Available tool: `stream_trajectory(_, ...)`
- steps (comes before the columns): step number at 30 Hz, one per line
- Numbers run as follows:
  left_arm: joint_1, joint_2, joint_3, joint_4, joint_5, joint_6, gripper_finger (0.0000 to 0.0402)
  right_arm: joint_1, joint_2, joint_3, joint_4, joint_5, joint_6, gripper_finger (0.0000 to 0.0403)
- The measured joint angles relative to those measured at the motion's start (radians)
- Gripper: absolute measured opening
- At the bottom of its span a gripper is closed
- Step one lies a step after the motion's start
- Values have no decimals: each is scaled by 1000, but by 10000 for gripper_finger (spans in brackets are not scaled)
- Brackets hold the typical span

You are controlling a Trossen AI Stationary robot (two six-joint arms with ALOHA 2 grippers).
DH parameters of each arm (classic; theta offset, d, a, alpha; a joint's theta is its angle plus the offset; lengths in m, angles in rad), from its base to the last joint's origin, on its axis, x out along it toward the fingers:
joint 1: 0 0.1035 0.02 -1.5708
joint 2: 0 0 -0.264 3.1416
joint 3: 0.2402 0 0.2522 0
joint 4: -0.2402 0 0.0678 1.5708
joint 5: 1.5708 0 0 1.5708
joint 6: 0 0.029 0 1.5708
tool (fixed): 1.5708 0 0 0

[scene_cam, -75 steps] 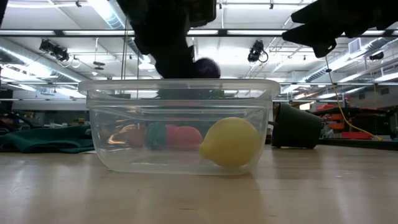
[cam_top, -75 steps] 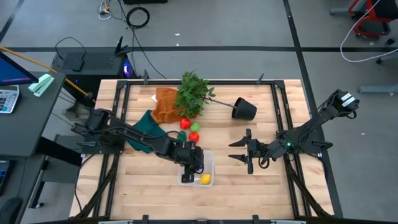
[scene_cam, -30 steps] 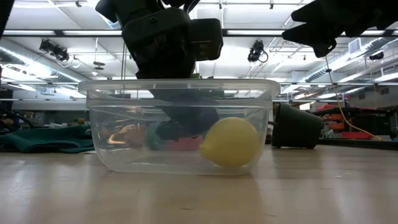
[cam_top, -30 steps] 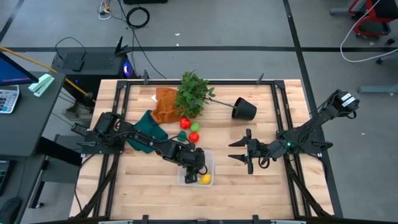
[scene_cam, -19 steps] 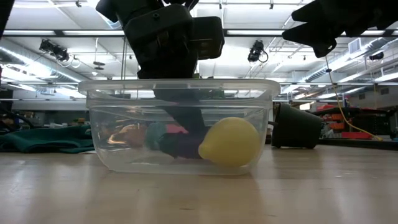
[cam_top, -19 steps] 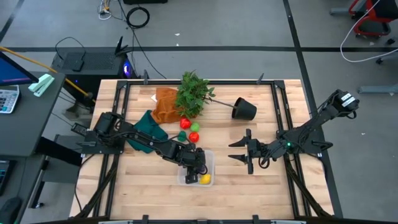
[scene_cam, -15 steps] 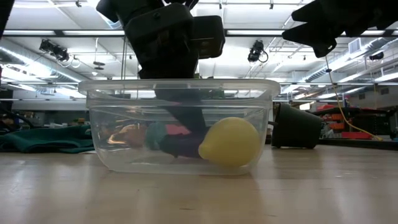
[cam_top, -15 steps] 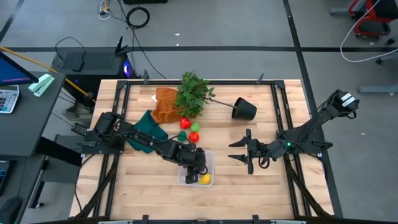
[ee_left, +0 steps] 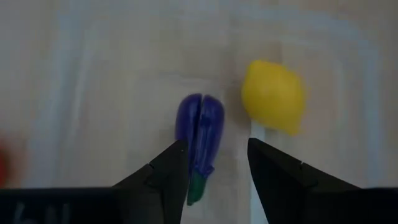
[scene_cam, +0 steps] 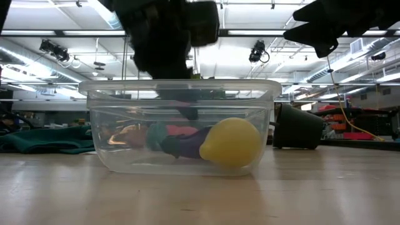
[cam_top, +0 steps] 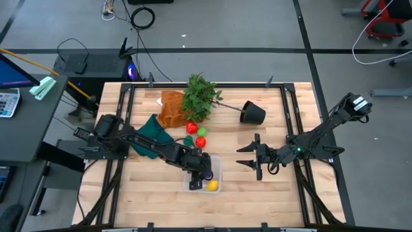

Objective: Pick and placing Produce into tupperware
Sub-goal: Put the green bell pepper into the transparent bin

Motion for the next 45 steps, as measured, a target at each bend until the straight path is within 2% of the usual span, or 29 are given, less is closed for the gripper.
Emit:
stream_trajectory(6,25,-115,0,-49,-18,27,168,0,0,0,2,0,0,168)
stream_trajectory(10,46,-174,0,-135,-96,40,161,0,0,0,0,0,7,168)
stream_trajectory(13,61,-185,0,-210,-165,12,155,0,0,0,-2,0,13,168)
stream_trajectory(21,90,-186,0,-367,-222,-35,139,-3,0,0,2,1,-3,168)
stream_trajectory(28,99,-186,0,-427,-199,-10,125,-45,0,0,-3,0,6,168)
stream_trajectory(35,164,-187,-12,-526,-204,31,115,-97,0,0,-3,-27,9,168)
stream_trajectory(41,239,-249,-110,-486,-203,53,112,-115,0,0,-5,-30,9,168)
stream_trajectory(45,283,-333,-187,-445,-203,42,114,-126,0,0,-16,-30,10,168)
